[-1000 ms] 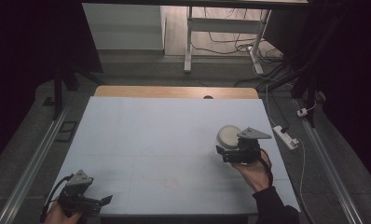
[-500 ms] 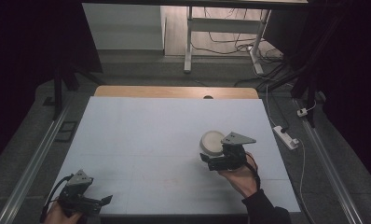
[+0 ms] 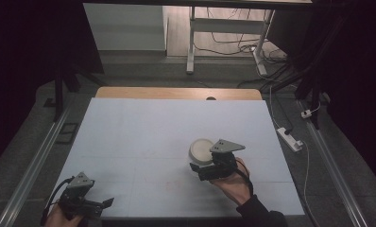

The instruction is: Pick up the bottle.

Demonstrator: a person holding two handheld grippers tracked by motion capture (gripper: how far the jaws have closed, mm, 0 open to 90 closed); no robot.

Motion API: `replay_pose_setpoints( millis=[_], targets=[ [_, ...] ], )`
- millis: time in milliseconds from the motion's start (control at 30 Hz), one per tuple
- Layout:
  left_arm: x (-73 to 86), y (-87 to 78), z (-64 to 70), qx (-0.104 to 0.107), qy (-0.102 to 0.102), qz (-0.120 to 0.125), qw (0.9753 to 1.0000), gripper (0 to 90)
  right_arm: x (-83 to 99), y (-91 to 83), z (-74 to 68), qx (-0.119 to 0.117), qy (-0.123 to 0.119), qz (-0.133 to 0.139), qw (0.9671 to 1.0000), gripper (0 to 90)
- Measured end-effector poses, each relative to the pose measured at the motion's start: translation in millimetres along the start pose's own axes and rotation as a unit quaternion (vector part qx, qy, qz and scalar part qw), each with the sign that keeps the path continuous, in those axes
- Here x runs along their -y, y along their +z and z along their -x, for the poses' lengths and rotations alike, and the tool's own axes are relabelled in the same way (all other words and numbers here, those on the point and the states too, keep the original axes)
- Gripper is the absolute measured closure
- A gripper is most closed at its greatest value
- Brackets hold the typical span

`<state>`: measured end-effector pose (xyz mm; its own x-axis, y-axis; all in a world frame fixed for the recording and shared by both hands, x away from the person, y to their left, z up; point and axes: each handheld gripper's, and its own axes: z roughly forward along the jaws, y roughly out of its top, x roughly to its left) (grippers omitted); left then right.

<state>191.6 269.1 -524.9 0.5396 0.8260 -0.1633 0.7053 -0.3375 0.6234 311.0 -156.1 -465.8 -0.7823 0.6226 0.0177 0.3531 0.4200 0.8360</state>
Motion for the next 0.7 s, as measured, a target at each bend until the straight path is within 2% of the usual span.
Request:
replay_pose_setpoints(
  millis=[700],
  targets=[
    [-0.1,0.3,-0.1,0.002,0.0,-0.002,1.0,0.1,-1.5,16.9,-40.5,-0.046,-0.032,-0.009,0.9984,5.8]
  ],
)
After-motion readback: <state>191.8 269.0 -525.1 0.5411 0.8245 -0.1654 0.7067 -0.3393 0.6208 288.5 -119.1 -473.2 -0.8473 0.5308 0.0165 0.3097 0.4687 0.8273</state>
